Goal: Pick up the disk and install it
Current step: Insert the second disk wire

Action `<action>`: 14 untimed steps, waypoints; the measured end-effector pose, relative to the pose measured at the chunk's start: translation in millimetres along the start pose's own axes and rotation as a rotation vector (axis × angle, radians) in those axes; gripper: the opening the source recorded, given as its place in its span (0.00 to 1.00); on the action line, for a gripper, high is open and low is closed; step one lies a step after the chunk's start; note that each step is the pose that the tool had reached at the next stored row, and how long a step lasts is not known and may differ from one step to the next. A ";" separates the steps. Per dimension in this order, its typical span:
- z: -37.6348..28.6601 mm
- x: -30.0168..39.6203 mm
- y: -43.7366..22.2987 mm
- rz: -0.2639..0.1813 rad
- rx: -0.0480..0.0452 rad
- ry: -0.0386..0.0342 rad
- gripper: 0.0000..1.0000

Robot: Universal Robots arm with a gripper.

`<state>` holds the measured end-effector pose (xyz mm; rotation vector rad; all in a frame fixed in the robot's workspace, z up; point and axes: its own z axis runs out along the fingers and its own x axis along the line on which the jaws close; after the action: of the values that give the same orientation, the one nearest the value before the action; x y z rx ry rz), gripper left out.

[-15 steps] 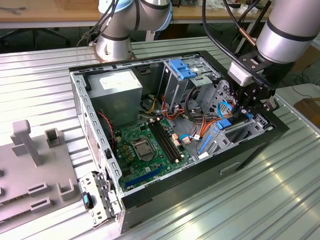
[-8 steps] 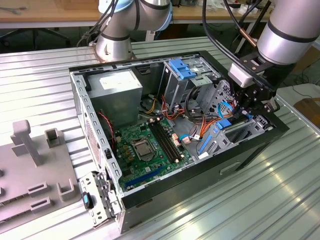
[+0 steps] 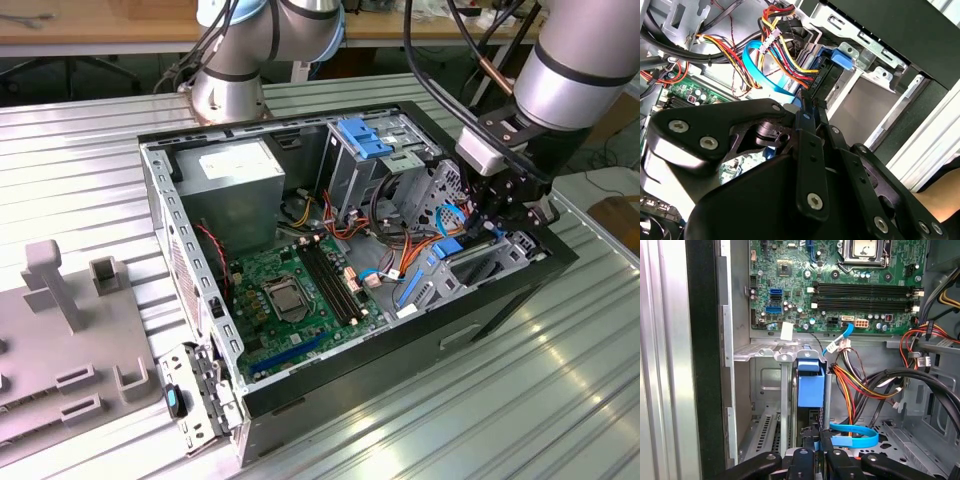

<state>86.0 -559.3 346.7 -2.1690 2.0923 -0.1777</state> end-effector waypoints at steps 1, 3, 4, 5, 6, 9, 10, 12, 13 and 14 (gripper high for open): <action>0.1 0.0 0.0 0.000 0.0000 0.0000 0.16; 0.4 -0.2 0.0 0.000 0.0001 -0.0003 0.16; 0.4 -0.6 0.0 0.000 0.0000 -0.0002 0.16; 0.5 -1.6 0.0 0.000 0.0000 -0.0001 0.16; 0.6 -2.2 0.0 0.000 0.0000 -0.0001 0.16; 0.9 -3.0 0.0 0.000 0.0000 0.0000 0.16; 0.9 -3.0 0.0 0.000 0.0000 0.0001 0.16; 1.0 -3.1 -0.3 0.000 -0.0001 0.0000 0.16; 1.3 -3.1 -1.2 0.001 0.0000 0.0000 0.16; 1.3 -3.0 -1.4 0.001 0.0000 0.0000 0.16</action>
<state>87.5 -556.2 345.6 -2.1675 2.0938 -0.1775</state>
